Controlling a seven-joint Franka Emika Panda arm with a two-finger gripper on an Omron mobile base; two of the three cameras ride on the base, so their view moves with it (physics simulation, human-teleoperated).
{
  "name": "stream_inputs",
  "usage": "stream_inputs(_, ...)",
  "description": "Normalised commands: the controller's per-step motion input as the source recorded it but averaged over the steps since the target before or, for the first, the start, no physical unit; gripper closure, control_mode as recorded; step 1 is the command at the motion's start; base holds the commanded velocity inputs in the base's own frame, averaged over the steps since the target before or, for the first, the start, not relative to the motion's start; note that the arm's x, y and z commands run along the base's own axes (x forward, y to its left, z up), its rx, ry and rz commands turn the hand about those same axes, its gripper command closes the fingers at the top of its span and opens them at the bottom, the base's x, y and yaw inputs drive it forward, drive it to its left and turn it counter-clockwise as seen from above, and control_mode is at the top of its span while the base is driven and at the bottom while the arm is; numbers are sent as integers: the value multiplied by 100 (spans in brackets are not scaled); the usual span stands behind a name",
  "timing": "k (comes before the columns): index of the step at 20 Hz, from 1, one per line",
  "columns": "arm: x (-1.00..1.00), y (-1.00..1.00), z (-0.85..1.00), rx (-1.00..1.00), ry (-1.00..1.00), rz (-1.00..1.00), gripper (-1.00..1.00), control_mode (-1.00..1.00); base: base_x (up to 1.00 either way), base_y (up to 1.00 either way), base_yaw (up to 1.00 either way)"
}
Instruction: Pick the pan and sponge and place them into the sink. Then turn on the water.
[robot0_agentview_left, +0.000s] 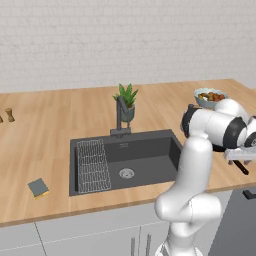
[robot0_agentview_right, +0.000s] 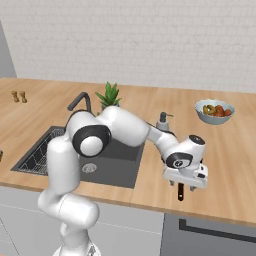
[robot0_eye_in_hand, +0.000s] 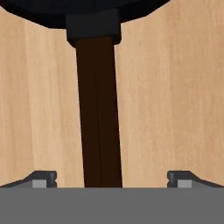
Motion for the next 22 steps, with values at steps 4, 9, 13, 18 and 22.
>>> stream_inputs(4,0,0,-27,0,2,0,-100,-100,0,0,0)
stream_inputs(9,0,0,-27,0,0,0,100,-100,0,0,0)
stream_inputs(13,0,0,0,0,0,0,100,-100,0,0,0)
stream_inputs(18,0,0,0,0,0,0,100,-100,0,0,0)
stream_inputs(22,-2,7,5,-1,-1,0,100,-100,0,0,0)
